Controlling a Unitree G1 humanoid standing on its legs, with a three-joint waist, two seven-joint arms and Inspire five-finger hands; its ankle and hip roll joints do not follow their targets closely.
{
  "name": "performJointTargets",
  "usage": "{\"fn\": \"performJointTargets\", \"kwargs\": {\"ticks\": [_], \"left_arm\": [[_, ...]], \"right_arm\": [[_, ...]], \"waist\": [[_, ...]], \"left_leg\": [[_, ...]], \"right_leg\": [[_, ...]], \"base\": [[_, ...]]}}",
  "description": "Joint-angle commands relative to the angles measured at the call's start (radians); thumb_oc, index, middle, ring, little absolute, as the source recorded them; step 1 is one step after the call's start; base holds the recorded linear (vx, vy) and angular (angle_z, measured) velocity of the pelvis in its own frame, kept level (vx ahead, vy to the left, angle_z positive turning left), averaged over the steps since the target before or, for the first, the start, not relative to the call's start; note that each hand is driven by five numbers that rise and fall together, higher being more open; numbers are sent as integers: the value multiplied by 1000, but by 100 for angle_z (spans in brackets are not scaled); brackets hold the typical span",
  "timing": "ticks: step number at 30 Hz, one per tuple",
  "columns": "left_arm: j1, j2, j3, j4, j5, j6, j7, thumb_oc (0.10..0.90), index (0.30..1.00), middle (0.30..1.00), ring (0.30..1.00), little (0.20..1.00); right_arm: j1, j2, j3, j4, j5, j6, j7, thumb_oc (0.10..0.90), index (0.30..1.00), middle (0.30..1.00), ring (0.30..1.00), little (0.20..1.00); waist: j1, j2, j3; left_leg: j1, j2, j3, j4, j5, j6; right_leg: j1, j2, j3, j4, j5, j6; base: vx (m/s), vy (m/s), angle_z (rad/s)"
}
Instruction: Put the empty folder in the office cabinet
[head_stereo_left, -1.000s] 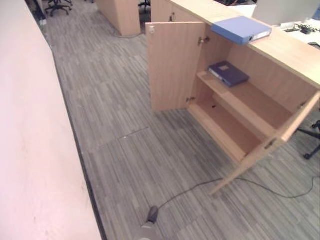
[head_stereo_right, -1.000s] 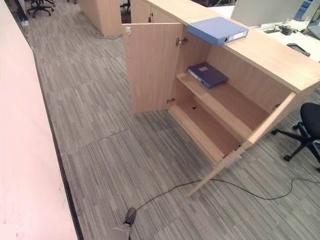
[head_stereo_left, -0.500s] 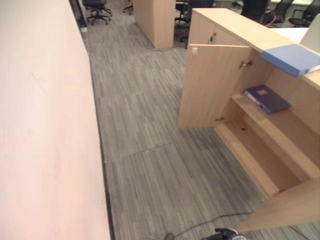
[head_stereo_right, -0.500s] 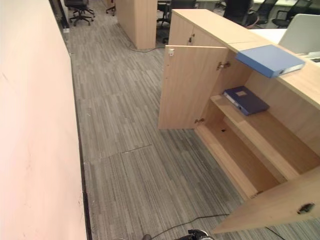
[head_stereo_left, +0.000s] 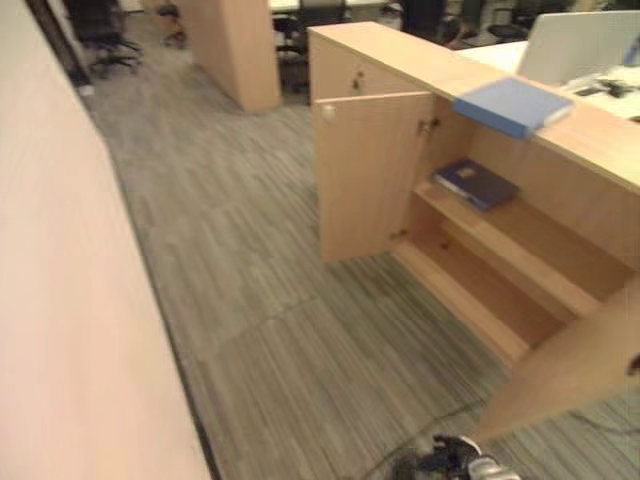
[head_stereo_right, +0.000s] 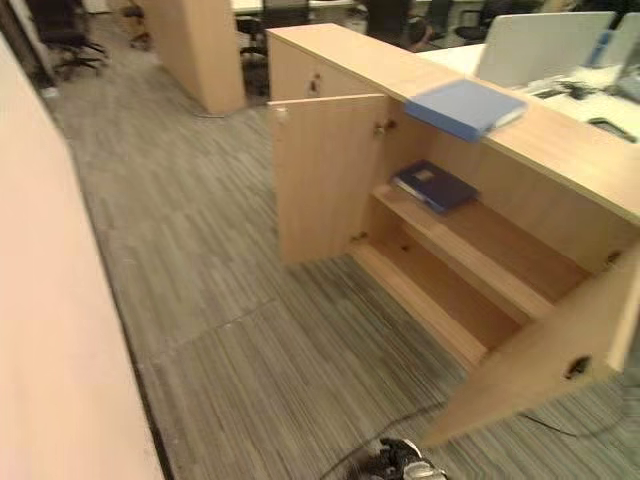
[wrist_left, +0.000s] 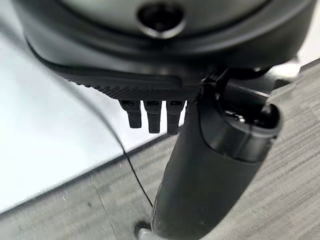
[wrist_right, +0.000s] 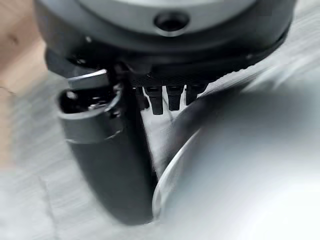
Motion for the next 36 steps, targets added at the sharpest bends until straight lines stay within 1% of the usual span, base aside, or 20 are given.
{"fn": "performJointTargets", "kwargs": {"ticks": [1,2,3,4,6,7,8,9,11,12,13,16,21,31,35,36], "left_arm": [[19,38,-43,10,46,6,-12,800,900,900,900,900],[19,38,-43,10,46,6,-12,800,900,900,900,900],[15,36,-48,18,60,7,-15,800,900,900,900,900],[32,28,-36,40,65,11,-22,800,900,900,900,900],[42,18,-21,43,42,15,-23,800,900,900,900,900],[37,12,-20,35,25,14,-25,800,900,900,900,900],[37,12,-20,35,24,14,-25,800,900,900,900,900],[27,0,-36,20,19,10,-30,800,900,900,900,900],[17,-17,-60,3,16,9,-33,800,900,900,900,900],[17,-17,-61,3,16,9,-32,800,900,900,900,900],[12,-27,-81,-8,17,4,-36,800,900,900,900,900],[10,-32,-108,-18,35,-2,-36,800,900,900,900,900],[7,-27,-111,-14,41,-6,-29,800,900,900,900,900],[-8,-29,-122,-6,57,-8,-21,800,900,900,900,900],[-19,-26,-123,-11,56,-7,-17,800,900,900,900,900],[-24,-25,-124,-14,55,-6,-14,800,900,900,900,900]], "right_arm": [[-24,-80,-11,113,10,19,-20,800,900,900,900,900],[-24,-80,-11,113,10,19,-19,800,900,900,900,900],[0,-82,-31,126,24,17,-18,800,900,900,900,900],[49,-84,-66,152,40,15,-17,800,900,900,900,900],[93,-78,-75,173,46,22,-5,800,900,900,900,900],[101,-80,-72,178,43,25,2,800,900,900,900,900],[101,-80,-72,178,43,25,2,800,900,900,900,900],[105,-90,-80,181,44,26,2,800,900,900,900,900],[85,-108,-86,168,58,22,-11,800,900,900,900,900],[85,-109,-87,168,59,23,-11,800,900,900,900,900],[75,-115,-82,152,74,16,-13,800,900,900,900,900],[60,-124,-79,122,91,6,-22,800,900,900,900,900],[50,-124,-65,110,88,2,-21,800,900,900,900,900],[65,-114,-40,111,59,3,-23,800,900,900,900,900],[67,-115,-39,116,50,5,-24,800,900,900,900,900],[70,-116,-39,121,46,6,-26,800,900,900,900,900]], "waist": [[44,27,52],[43,27,52],[40,14,37],[42,-5,-12],[23,-11,-55],[20,-9,-54],[17,-8,-56],[13,-9,-63],[0,3,-67],[0,4,-67],[-5,10,-70],[-19,20,-75],[-24,33,-76],[-34,41,-63],[-35,44,-55],[-34,47,-51]], "left_leg": [[77,47,-98,-108,-5,-102],[77,47,-99,-108,-5,-102],[88,42,-116,-108,-25,-107],[115,42,-112,-108,-69,-120],[135,63,-136,-108,-100,-133],[137,71,-154,-108,-100,-131],[136,72,-157,-108,-100,-131],[128,80,-182,-108,-109,-134],[119,92,-191,-108,-112,-133],[119,92,-191,-108,-112,-134],[109,97,-189,-108,-112,-136],[90,101,-185,-108,-110,-138],[65,101,-189,-108,-107,-142],[38,102,-203,-108,-99,-144],[31,111,-199,-108,-99,-151],[32,121,-195,-108,-101,-156]], "right_leg": [[109,11,18,-103,270,-11],[110,11,18,-102,269,-11],[183,8,13,-175,225,-37],[255,18,-22,-202,149,-92],[279,29,-52,-204,113,-115],[269,26,-64,-190,116,-116],[268,25,-67,-188,115,-115],[285,32,-82,-207,82,-133],[282,40,-80,-205,69,-140],[282,41,-80,-206,69,-141],[283,50,-77,-216,60,-147],[278,63,-65,-224,50,-153],[268,64,-53,-224,42,-159],[255,53,-51,-204,30,-170],[248,50,-53,-189,14,-176],[247,49,-58,-178,0,-182]], "base": [[228,-22,88],[229,-62,88],[321,-86,66],[449,-120,56],[383,-125,28],[171,-89,10],[150,-113,46],[113,-100,66],[90,-70,84],[70,-30,61],[77,-29,37],[51,-15,-12],[26,1,-9],[9,-4,3],[36,-23,1],[99,-52,3]]}}
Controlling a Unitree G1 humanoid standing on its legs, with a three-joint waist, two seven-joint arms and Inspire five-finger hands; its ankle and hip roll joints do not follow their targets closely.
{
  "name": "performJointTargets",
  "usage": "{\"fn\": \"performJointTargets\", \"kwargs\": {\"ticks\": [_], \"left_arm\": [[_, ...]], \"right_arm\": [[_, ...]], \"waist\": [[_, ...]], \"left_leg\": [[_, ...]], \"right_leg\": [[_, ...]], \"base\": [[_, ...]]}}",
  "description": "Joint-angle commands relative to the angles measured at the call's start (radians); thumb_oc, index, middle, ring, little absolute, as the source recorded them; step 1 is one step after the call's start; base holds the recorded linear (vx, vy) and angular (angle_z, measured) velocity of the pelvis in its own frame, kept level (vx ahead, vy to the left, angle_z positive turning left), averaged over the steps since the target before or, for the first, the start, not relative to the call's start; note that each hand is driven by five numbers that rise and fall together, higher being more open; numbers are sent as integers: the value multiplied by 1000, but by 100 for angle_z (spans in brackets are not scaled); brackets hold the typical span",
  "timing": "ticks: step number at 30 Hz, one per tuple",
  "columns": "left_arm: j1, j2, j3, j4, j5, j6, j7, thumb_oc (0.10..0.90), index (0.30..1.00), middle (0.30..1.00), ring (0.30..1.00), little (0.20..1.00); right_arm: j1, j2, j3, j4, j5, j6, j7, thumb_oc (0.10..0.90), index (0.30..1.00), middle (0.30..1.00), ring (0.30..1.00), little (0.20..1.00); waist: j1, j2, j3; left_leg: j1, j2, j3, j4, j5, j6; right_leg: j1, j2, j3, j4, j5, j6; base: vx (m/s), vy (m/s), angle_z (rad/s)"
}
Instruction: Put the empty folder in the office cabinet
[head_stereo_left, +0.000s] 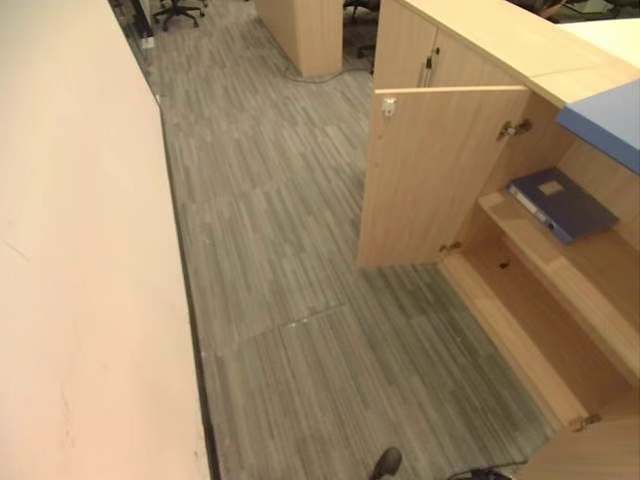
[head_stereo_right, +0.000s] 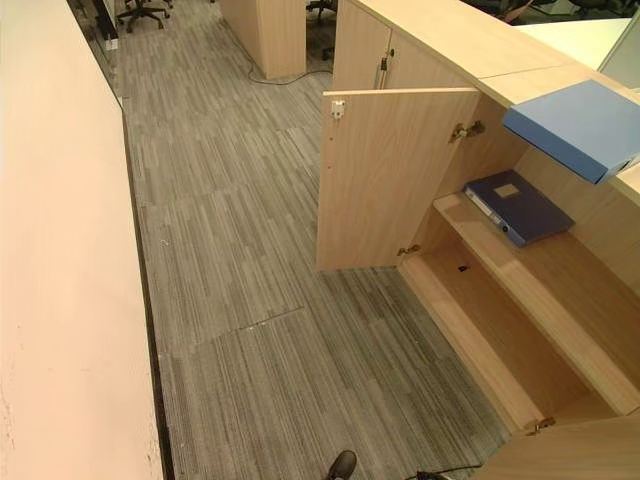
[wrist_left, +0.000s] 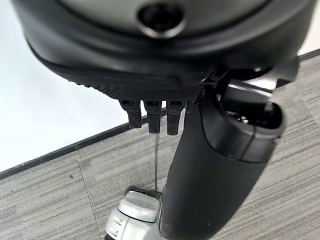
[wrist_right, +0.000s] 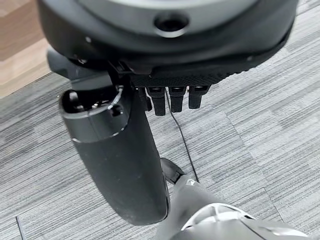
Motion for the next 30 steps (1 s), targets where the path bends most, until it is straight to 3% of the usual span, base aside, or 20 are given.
{"fn": "performJointTargets", "kwargs": {"ticks": [1,7,9,10,13,14,15,16,18,19,20,21,22,23,24,25,26,27,28,30], "left_arm": [[-4,-1,8,6,17,-2,23,800,900,900,900,900],[-9,6,16,2,13,-5,28,800,900,900,900,900],[-6,8,34,2,-11,-2,27,800,900,900,900,900],[-4,13,48,3,-26,-3,27,800,900,900,900,900],[0,13,61,3,-43,-7,25,800,900,900,900,900],[2,12,64,-2,-50,-7,24,800,900,900,900,900],[2,10,68,-12,-54,-7,23,800,900,900,900,900],[0,10,71,-17,-61,-5,23,800,900,900,900,900],[1,10,74,-18,-62,-4,26,800,900,900,900,900],[17,6,80,-17,-72,-3,26,800,900,900,900,900],[23,4,81,-17,-74,-2,26,800,900,900,900,900],[24,4,81,-17,-74,-2,26,800,900,900,900,900],[33,5,79,-11,-68,-2,27,800,900,900,900,900],[36,7,77,-8,-68,-2,27,800,900,900,900,900],[36,7,77,-8,-68,-2,27,800,900,900,900,900],[35,10,75,-3,-76,-7,34,800,900,900,900,900],[38,10,75,-1,-89,-14,38,800,900,900,900,900],[38,11,75,0,-89,-14,38,800,900,900,900,900],[42,6,76,4,-95,-14,40,800,900,900,900,900],[50,3,79,12,-94,-14,38,800,900,900,900,900]], "right_arm": [[-12,-12,16,3,-23,4,-11,800,900,900,900,900],[2,-12,19,15,-41,9,-8,800,900,900,900,900],[5,-12,17,18,-46,11,-5,800,900,900,900,900],[6,-12,12,20,-48,12,-2,800,900,900,900,900],[13,-19,0,22,-44,10,3,800,900,900,900,900],[14,-24,-3,24,-44,10,5,800,900,900,900,900],[13,-35,-13,25,-44,10,4,800,900,900,900,900],[10,-45,-21,23,-41,10,1,800,900,900,900,900],[8,-52,-27,23,-39,12,-1,800,900,900,900,900],[8,-60,-30,24,-39,17,-5,800,900,900,900,900],[9,-58,-27,26,-42,19,-5,800,900,900,900,900],[9,-58,-27,26,-42,19,-5,800,900,900,900,900],[11,-55,-15,36,-56,18,-3,800,900,900,900,900],[10,-54,-10,39,-63,17,-2,800,900,900,900,900],[10,-53,-10,40,-63,17,-2,800,900,900,900,900],[5,-48,-4,40,-69,13,-2,800,900,900,900,900],[1,-48,0,43,-74,13,-4,800,900,900,900,900],[1,-48,0,43,-74,13,-4,800,900,900,900,900],[4,-47,1,52,-83,13,-7,800,900,900,900,900],[9,-48,0,58,-90,14,-8,800,900,900,900,900]], "waist": [[26,-27,47],[22,-24,41],[25,-16,37],[28,-7,34],[26,3,33],[28,7,37],[43,9,56],[52,8,71],[58,5,78],[74,-15,92],[85,-26,97],[87,-26,97],[108,-49,106],[116,-56,109],[118,-58,111],[118,-47,109],[119,-45,114],[120,-45,115],[116,-41,117],[119,-36,114]], "left_leg": [[53,-3,-23,-96,-13,-22],[89,28,-9,-96,-26,-37],[113,44,-3,-96,-4,-42],[131,57,5,-79,38,-51],[121,52,30,81,85,-77],[100,35,42,183,120,-92],[13,-9,44,426,217,-132],[-42,-34,46,546,274,-162],[-95,-41,71,633,278,-169],[-199,-31,117,677,214,-124],[-247,-19,136,657,169,-96],[-246,-17,138,659,166,-96],[-307,5,140,526,99,-64],[-323,29,123,426,95,-64],[-318,28,125,420,98,-64],[-323,130,74,139,247,-89],[-356,196,55,28,294,-101],[-352,197,56,22,297,-102],[-388,268,54,-93,349,-118],[-392,286,49,-96,346,-124]], "right_leg": [[-39,17,60,-70,29,102],[-22,35,68,-46,-20,82],[-13,46,75,-20,-53,68],[-3,53,81,9,-81,57],[46,68,120,31,-129,37],[68,72,133,35,-141,29],[115,73,158,34,-162,11],[135,66,170,35,-167,4],[148,63,186,34,-169,-3],[189,43,212,17,-171,-2],[213,34,224,4,-170,1],[214,36,227,3,-171,1],[245,16,254,-11,-174,19],[256,8,263,-13,-178,28],[258,6,264,-12,-178,28],[262,0,275,-5,-180,34],[268,-9,290,8,-199,35],[268,-9,292,9,-201,35],[279,-16,314,22,-213,39],[290,-15,327,25,-220,46]], "base": [[150,-74,5],[179,-97,7],[245,-127,-4],[324,-149,-10],[293,-146,-17],[300,-172,-20],[258,-154,-21],[172,-112,-25],[166,-81,-44],[307,-112,-54],[249,-69,-48],[242,-7,-21],[236,13,-16],[235,9,-20],[162,104,-34],[182,153,-44],[179,152,-42],[249,163,-54],[252,171,-42],[216,160,-33]]}}
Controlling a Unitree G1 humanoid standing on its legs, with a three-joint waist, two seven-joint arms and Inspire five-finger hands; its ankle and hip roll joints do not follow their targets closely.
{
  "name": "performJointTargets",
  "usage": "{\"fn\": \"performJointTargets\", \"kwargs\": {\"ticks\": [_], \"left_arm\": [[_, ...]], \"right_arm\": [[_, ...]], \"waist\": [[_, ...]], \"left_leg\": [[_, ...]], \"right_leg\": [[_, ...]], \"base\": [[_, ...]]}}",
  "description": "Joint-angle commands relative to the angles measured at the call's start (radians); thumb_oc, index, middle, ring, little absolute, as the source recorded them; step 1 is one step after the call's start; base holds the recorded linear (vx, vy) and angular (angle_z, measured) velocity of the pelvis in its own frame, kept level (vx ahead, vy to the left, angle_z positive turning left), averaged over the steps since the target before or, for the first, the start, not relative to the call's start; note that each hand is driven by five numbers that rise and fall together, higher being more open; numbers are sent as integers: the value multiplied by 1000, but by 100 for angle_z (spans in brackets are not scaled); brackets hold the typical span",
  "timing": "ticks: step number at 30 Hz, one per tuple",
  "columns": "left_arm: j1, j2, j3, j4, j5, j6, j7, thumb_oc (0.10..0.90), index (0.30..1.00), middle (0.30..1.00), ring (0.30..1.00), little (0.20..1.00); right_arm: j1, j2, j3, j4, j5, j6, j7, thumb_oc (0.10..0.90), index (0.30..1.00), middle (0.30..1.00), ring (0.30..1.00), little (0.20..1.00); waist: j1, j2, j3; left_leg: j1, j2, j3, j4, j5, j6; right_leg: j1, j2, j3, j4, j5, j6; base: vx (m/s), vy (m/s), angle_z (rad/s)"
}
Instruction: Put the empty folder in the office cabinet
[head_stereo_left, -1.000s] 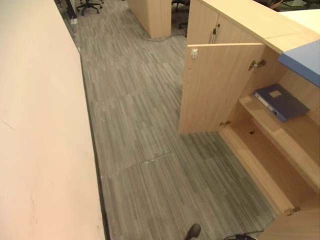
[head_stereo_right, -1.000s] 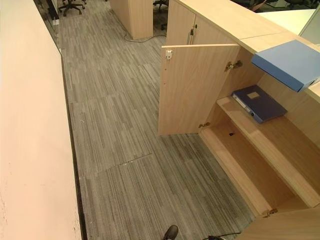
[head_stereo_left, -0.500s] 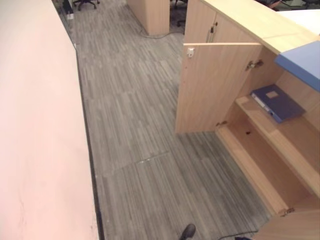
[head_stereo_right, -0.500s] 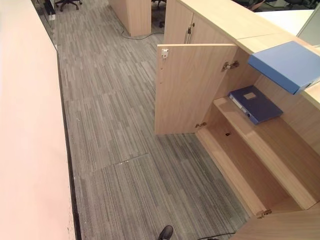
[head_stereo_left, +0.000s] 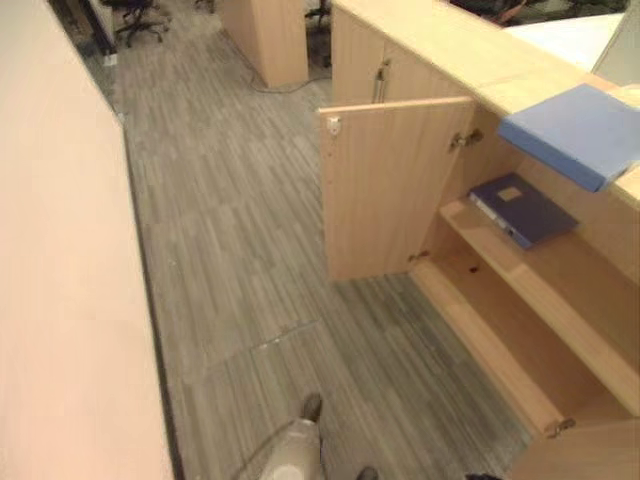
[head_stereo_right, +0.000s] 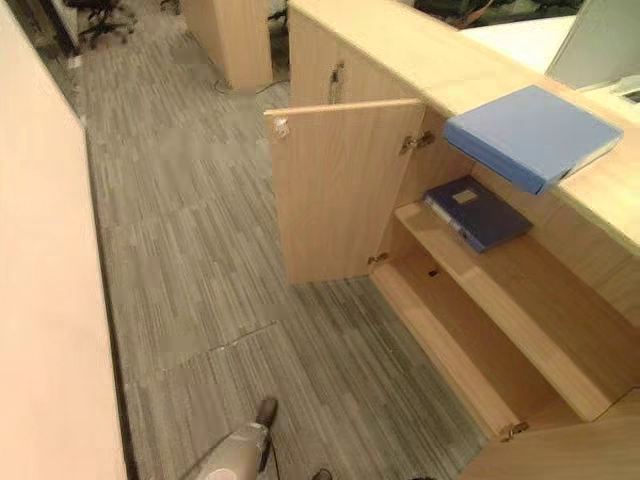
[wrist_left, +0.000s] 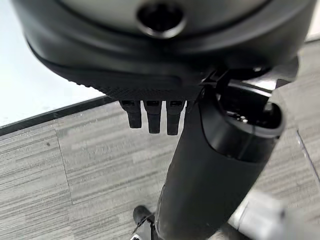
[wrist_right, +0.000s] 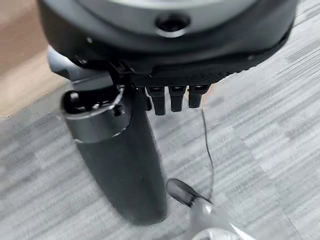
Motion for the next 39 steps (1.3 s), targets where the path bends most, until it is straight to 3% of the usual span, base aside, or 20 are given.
{"fn": "performJointTargets", "kwargs": {"ticks": [1,3,4,5,8,9,10,13,16,17,20,22,26,31,34,35,36,37,38,39], "left_arm": [[55,37,-24,7,-13,-17,34,800,900,900,900,900],[73,31,-9,26,-2,-14,26,800,900,900,900,900],[77,27,-1,39,-2,-15,26,800,900,900,900,900],[77,27,-1,39,-2,-15,26,800,900,900,900,900],[83,30,-2,43,18,-11,27,800,900,900,900,900],[83,31,-2,43,18,-11,27,800,900,900,900,900],[77,41,-3,33,23,-14,31,800,900,900,900,900],[62,52,-17,10,20,-18,36,800,900,900,900,900],[60,53,-24,4,24,-18,37,800,900,900,900,900],[55,59,-35,-4,37,-19,39,800,900,900,900,900],[55,62,-39,-3,43,-19,39,800,900,900,900,900],[60,60,-45,8,59,-17,40,800,900,900,900,900],[67,62,-46,21,79,-15,41,800,900,900,900,900],[68,75,-39,36,94,-5,36,800,900,900,900,900],[67,84,-36,37,99,0,36,800,900,900,900,900],[68,91,-34,40,106,4,36,800,900,900,900,900],[76,101,-27,43,120,11,39,800,900,900,900,900],[76,101,-27,43,120,11,39,800,900,900,900,900],[75,115,-17,41,115,14,46,800,900,900,900,900],[74,115,-15,41,115,14,47,800,900,900,900,900]], "right_arm": [[31,-56,-28,31,-44,6,-9,800,900,900,900,900],[48,-54,-36,45,-57,6,-2,800,900,900,900,900],[54,-51,-46,51,-63,8,1,800,900,900,900,900],[54,-51,-47,51,-63,8,1,800,900,900,900,900],[55,-34,-55,49,-80,20,8,800,900,900,900,900],[55,-33,-55,49,-80,20,8,800,900,900,900,900],[49,-19,-49,43,-82,22,11,800,900,900,900,900],[28,-16,-52,18,-66,22,4,800,900,900,900,900],[22,-16,-56,15,-63,22,1,800,900,900,900,900],[20,-17,-66,12,-69,24,-6,800,900,900,900,900],[19,-18,-67,13,-75,26,-9,800,900,900,900,900],[30,-21,-70,11,-78,29,-10,800,900,900,900,900],[49,-15,-67,4,-84,29,-8,800,900,900,900,900],[67,-7,-52,-26,-72,21,-1,800,900,900,900,900],[65,-8,-46,-37,-62,17,-6,800,900,900,900,900],[63,-5,-43,-45,-59,15,-5,800,900,900,900,900],[57,2,-27,-56,-56,14,-2,800,900,900,900,900],[57,2,-27,-57,-56,14,-2,800,900,900,900,900],[34,5,-1,-80,-59,10,4,800,900,900,900,900],[32,4,-1,-80,-59,10,3,800,900,900,900,900]], "waist": [[44,28,-35],[65,56,-74],[74,68,-101],[74,67,-100],[92,64,-148],[94,62,-148],[100,51,-163],[98,43,-167],[98,40,-172],[102,30,-192],[99,23,-191],[87,14,-196],[74,8,-199],[42,2,-171],[33,10,-140],[41,9,-125],[51,1,-102],[51,2,-101],[42,4,-71],[47,5,-72]], "left_leg": [[57,16,-18,-9,59,47],[84,5,-81,-9,61,21],[109,-24,-96,-9,48,4],[110,-25,-95,-9,48,4],[179,-103,-53,-9,27,33],[180,-104,-51,-9,27,34],[208,-145,-25,-9,-4,56],[216,-199,-8,-9,-27,90],[216,-220,-9,-9,-33,102],[227,-276,-4,-9,-69,133],[228,-300,-2,-9,-75,144],[226,-331,-6,-9,-86,160],[230,-354,-12,-9,-99,170],[271,-409,-3,-9,-132,207],[315,-406,10,-9,-167,211],[327,-394,41,-9,-180,210],[353,-357,115,-9,-201,203],[355,-356,115,-9,-202,202],[376,-311,178,-9,-207,198],[374,-307,184,-9,-208,196]], "right_leg": [[-18,-113,113,124,-103,80],[15,-100,126,97,-109,92],[43,-123,115,73,-102,112],[45,-124,115,72,-102,113],[55,-232,100,70,-38,189],[55,-234,101,70,-38,190],[44,-288,89,82,3,217],[34,-354,65,104,80,253],[33,-373,60,105,102,262],[36,-430,23,100,149,291],[35,-456,12,108,194,304],[30,-482,10,115,263,316],[31,-504,8,119,309,316],[-8,-595,35,231,435,313],[-24,-620,40,310,448,304],[-33,-642,-7,333,461,308],[-44,-649,-108,332,429,303],[-42,-647,-109,330,428,302],[-144,-590,-160,346,352,296],[-153,-587,-152,351,349,294]], "base": [[189,158,-22],[381,329,-25],[359,322,-48],[462,479,-40],[325,407,-11],[254,359,-15],[243,348,-21],[175,300,-14],[132,217,5],[214,292,13],[163,226,14],[99,126,-1],[81,83,7],[64,137,-6],[94,107,-22],[71,39,-34],[73,35,-62],[32,-40,-131],[-16,-43,-139],[-38,-95,-172]]}}
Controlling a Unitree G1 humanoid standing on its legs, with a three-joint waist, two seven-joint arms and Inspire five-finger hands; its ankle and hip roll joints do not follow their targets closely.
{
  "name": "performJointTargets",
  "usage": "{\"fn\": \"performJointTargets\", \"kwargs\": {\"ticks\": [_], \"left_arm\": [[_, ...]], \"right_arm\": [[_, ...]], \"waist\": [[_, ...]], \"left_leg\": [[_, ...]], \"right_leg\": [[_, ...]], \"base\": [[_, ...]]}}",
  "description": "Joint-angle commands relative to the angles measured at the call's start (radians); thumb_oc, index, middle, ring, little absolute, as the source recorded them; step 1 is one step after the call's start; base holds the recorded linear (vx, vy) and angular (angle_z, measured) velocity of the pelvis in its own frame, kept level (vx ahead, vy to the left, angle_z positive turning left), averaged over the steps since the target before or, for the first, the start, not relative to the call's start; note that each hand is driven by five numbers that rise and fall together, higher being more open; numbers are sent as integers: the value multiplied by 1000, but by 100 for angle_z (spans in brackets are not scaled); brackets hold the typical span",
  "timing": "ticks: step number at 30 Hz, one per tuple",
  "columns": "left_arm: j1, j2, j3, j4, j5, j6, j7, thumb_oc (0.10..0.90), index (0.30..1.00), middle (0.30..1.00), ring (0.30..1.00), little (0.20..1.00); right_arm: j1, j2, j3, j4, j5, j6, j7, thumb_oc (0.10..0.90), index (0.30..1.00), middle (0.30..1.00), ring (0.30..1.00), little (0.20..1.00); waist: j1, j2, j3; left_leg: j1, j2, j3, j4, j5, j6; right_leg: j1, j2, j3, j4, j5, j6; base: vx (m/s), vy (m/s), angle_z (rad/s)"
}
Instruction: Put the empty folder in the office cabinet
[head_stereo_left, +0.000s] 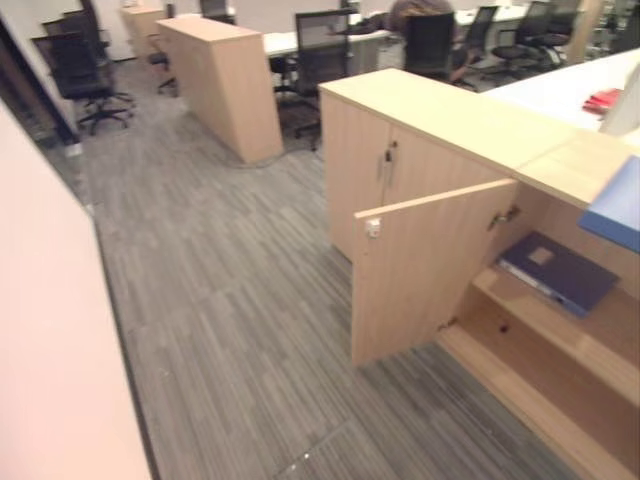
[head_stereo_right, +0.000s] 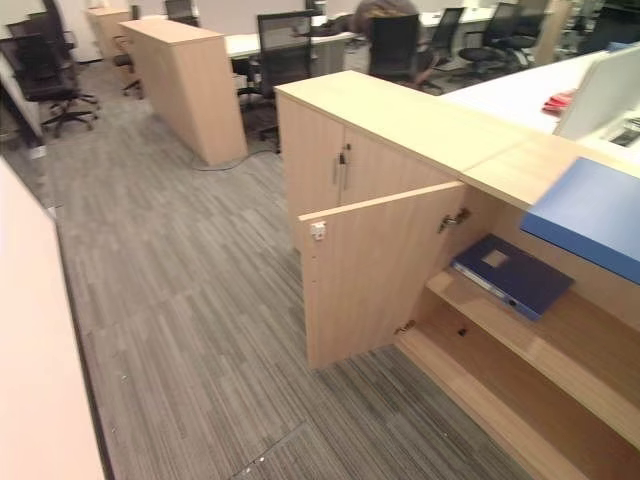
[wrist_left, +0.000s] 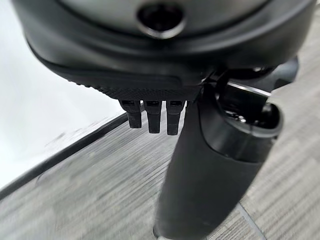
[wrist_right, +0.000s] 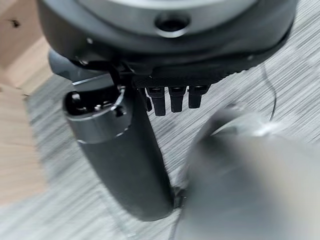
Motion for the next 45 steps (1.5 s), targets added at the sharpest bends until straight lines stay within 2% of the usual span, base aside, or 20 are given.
{"fn": "performJointTargets", "kwargs": {"ticks": [1,2,3,4,5,6,7,8,9,12,13,20,26,31,35,37,41,42,43,45], "left_arm": [[-32,59,88,52,7,11,29,800,900,900,900,900],[-34,59,89,52,7,11,29,800,900,900,900,900],[-46,61,96,48,1,17,35,800,900,900,900,900],[-47,61,96,48,1,17,35,800,900,900,900,900],[-67,69,98,43,4,18,36,800,900,900,900,900],[-68,70,98,43,4,18,36,800,900,900,900,900],[-85,73,101,32,6,18,32,800,900,900,900,900],[-84,73,101,31,6,18,32,800,900,900,900,900],[-88,69,105,29,9,16,33,800,900,900,900,900],[-87,57,115,34,-13,19,33,800,900,900,900,900],[-102,43,101,26,-20,18,33,800,900,900,900,900],[-122,24,61,8,-20,12,27,800,900,900,900,900],[-116,30,63,5,-6,10,27,800,900,900,900,900],[-130,32,38,1,21,9,32,800,900,900,900,900],[-153,32,14,-14,29,4,34,800,900,900,900,900],[-158,30,8,-26,24,1,34,800,900,900,900,900],[-165,32,3,-71,-7,-11,35,800,900,900,900,900],[-165,32,3,-71,-7,-10,35,800,900,900,900,900],[-158,31,16,-92,-38,-16,41,800,900,900,900,900],[-144,21,32,-119,-94,-27,48,800,900,900,900,900]], "right_arm": [[-78,-60,36,-20,13,-7,-6,800,900,900,900,900],[-80,-60,37,-19,14,-7,-6,800,900,900,900,900],[-105,-59,51,-18,18,-5,-9,800,900,900,900,900],[-105,-59,51,-18,18,-5,-9,800,900,900,900,900],[-105,-48,56,-17,23,-3,-11,800,900,900,900,900],[-106,-47,56,-17,23,-3,-11,800,900,900,900,900],[-87,-37,51,-9,30,0,-10,800,900,900,900,900],[-86,-36,51,-9,30,0,-10,800,900,900,900,900],[-63,-29,46,4,40,-3,-12,800,900,900,900,900],[-36,-19,43,26,42,-1,-6,800,900,900,900,900],[-28,-23,41,31,49,-2,-4,800,900,900,900,900],[-54,-41,32,-24,115,-22,-22,800,900,900,900,900],[-59,-44,46,-51,113,-24,-24,800,900,900,900,900],[-66,-53,50,-56,97,-19,-22,800,900,900,900,900],[-53,-56,57,-40,70,-9,-15,800,900,900,900,900],[-47,-59,54,-27,62,-6,-14,800,900,900,900,900],[-51,-69,56,-7,58,-8,-19,800,900,900,900,900],[-52,-69,56,-7,58,-8,-19,800,900,900,900,900],[-60,-81,58,-19,56,-11,-24,800,900,900,900,900],[-65,-94,57,-34,63,-12,-31,800,900,900,900,900]], "waist": [[-20,25,117],[-15,27,118],[-27,25,153],[-26,26,154],[-43,2,170],[-42,2,171],[-45,-24,164],[-47,-24,164],[-43,-39,134],[-65,-35,109],[-92,-22,95],[-136,0,81],[-147,12,79],[-163,31,96],[-181,40,107],[-187,42,106],[-183,30,117],[-183,30,118],[-162,26,128],[-123,15,142]], "left_leg": [[18,123,-17,-6,-96,-83],[18,126,-11,-6,-97,-85],[71,142,31,-6,-109,-91],[72,143,31,-6,-109,-91],[109,145,51,-6,-122,-102],[110,147,52,-6,-123,-103],[129,148,63,-6,-141,-110],[130,150,61,-6,-141,-111],[141,159,73,-6,-160,-118],[171,200,78,-6,-181,-127],[177,230,78,-6,-188,-135],[175,267,102,-6,-194,-152],[179,273,116,-6,-196,-161],[181,266,113,-6,-198,-152],[212,277,106,-5,-208,-150],[222,292,105,36,-214,-154],[155,340,95,320,-100,-184],[152,342,94,326,-102,-187],[85,318,29,476,-35,-179],[-55,214,-88,593,-74,-164]], "right_leg": [[-183,113,-6,-70,193,3],[-187,117,0,-70,193,2],[-257,201,-16,-140,215,12],[-256,203,-16,-141,216,12],[-292,263,-48,-223,261,15],[-288,267,-49,-231,265,15],[-254,286,-98,-304,263,15],[-249,288,-102,-309,264,15],[-191,297,-154,-348,206,-3],[-187,307,-158,-309,168,-23],[-187,327,-167,-300,138,-43],[-206,388,-132,-316,99,-72],[-214,405,-107,-314,84,-81],[-257,372,-80,-215,55,-91],[-274,352,-62,-125,-2,-113],[-267,359,-53,-102,-38,-130],[-190,438,-6,-120,-138,-205],[-190,440,-6,-121,-139,-207],[-161,469,24,-127,-181,-244],[-133,475,70,-138,-194,-256]], "base": [[-22,-66,-141],[30,-166,-180],[51,-112,-153],[146,-274,-143],[97,-169,-79],[218,-325,-53],[125,-161,-16],[279,-290,-4],[161,-138,12],[324,-272,14],[203,-199,-2],[109,-105,-14],[71,-26,-12],[58,17,-9],[158,-96,-5],[198,-204,-3],[182,-264,-12],[167,-244,-69],[152,-206,-79],[173,-173,-63]]}}
